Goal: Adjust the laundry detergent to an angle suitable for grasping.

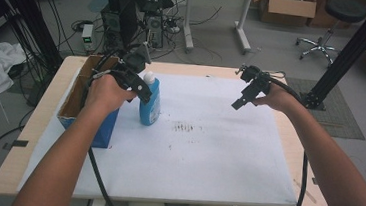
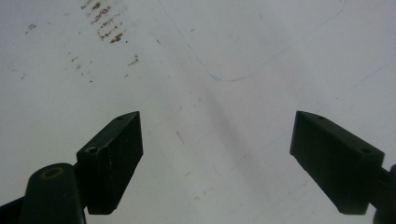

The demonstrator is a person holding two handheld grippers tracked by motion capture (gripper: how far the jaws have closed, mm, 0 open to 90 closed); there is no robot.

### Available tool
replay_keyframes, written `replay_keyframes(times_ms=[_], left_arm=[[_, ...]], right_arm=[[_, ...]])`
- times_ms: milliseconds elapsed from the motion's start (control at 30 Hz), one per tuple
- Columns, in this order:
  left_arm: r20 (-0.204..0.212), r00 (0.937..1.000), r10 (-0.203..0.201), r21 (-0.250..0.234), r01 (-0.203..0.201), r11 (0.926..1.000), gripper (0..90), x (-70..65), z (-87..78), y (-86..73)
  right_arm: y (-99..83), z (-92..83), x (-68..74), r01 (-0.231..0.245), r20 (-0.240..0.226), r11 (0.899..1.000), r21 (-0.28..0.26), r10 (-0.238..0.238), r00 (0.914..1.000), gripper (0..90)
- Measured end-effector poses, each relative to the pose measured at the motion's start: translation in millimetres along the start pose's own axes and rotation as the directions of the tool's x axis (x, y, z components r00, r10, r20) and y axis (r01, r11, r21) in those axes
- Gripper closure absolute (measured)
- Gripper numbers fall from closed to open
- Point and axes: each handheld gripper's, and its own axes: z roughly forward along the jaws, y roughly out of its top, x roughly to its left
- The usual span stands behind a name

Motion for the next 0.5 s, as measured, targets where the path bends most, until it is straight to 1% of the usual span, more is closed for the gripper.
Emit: replay_keyframes(times_ms=[167,267,500], left_arm=[[-0.002,1.0,-0.004,-0.005,0.004,1.0,19.2,-0.3,-1.0,-1.1],[-0.004,1.0,-0.004,-0.008,0.004,1.0,19.2,-0.9,-1.7,-0.7],[-0.002,1.0,0.0,-0.005,0.0,1.0,19.2,-1.3,-0.8,1.2]], right_arm=[[0.0,-1.5,0.8,-0.004,0.001,1.0,-0.003,0.004,1.0,17.1],[0.3,-2.3,3.7,0.006,0.0,1.0,-0.005,-0.006,1.0,17.0],[-1.1,-2.4,2.3,0.0,0.002,1.0,-0.007,0.0,1.0,17.0]])
